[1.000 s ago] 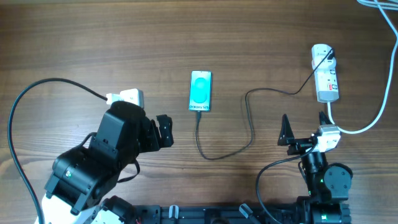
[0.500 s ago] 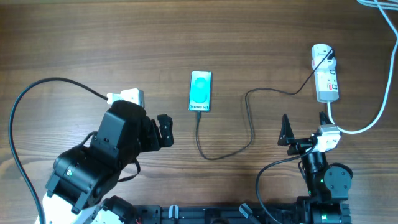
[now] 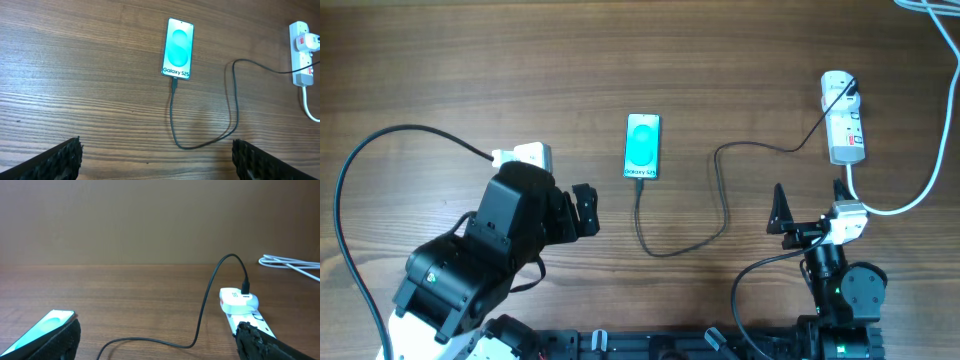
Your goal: Plug charger to phone and switch on socket
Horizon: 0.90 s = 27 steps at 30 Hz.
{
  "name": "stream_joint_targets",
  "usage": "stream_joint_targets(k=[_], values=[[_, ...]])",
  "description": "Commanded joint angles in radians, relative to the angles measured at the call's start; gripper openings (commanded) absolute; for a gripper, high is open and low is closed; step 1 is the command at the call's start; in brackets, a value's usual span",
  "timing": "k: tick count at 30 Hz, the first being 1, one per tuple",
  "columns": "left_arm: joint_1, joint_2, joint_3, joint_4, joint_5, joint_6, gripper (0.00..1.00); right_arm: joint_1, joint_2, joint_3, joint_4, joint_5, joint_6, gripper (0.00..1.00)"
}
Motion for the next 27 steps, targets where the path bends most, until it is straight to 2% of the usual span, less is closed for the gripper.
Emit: stream_joint_targets(k=[1,18,24,27], values=[[-0.005,0.001,-0.005,0.000,-0.010,-0.010,1.00,-0.004,-0.012,-0.001,0.006,-0.002,-0.011,1.00],[-0.039,-0.028,-0.005,-0.007,-0.007,0.004,1.00,-0.004,-0.012,-0.001,0.006,-0.002,-0.010,1.00],[-0.015,-0.060,-0.017,0.007,0.084,-0.002,1.00,-0.004,-0.012,-0.001,0.006,-0.002,-0.010,1.00],[0.031,-0.096,-0.078,0.081,0.120,0.045,1.00,-0.004,-0.012,-0.001,0.006,-0.002,-0.011,1.00]])
